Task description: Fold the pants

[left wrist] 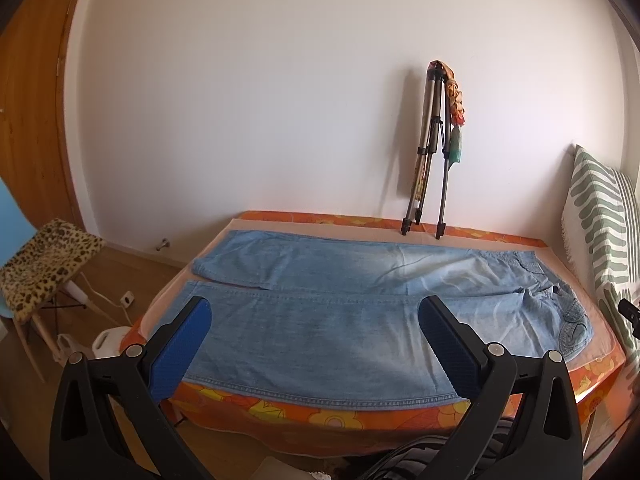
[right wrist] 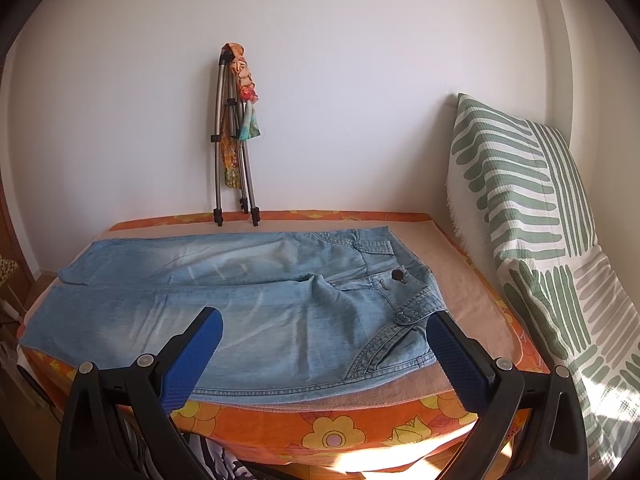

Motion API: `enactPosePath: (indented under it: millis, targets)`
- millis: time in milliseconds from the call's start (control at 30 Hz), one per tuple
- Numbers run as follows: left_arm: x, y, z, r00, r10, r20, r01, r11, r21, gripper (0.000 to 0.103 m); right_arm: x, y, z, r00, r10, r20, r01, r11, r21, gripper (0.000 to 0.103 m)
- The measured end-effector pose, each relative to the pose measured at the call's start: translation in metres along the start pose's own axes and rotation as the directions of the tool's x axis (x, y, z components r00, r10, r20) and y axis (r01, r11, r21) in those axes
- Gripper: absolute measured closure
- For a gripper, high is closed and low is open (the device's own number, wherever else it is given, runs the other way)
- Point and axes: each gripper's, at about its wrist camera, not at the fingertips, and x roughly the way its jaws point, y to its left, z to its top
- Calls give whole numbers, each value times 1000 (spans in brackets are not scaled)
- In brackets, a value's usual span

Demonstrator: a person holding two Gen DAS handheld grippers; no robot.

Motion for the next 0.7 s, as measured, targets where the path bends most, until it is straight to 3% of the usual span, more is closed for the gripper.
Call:
enactPosePath:
  millis: [700]
  targets:
    - [1,0,1,1000,0,-2,0,1000,12,0,-1,0,0,1000,6,-1,-6,1000,4,0]
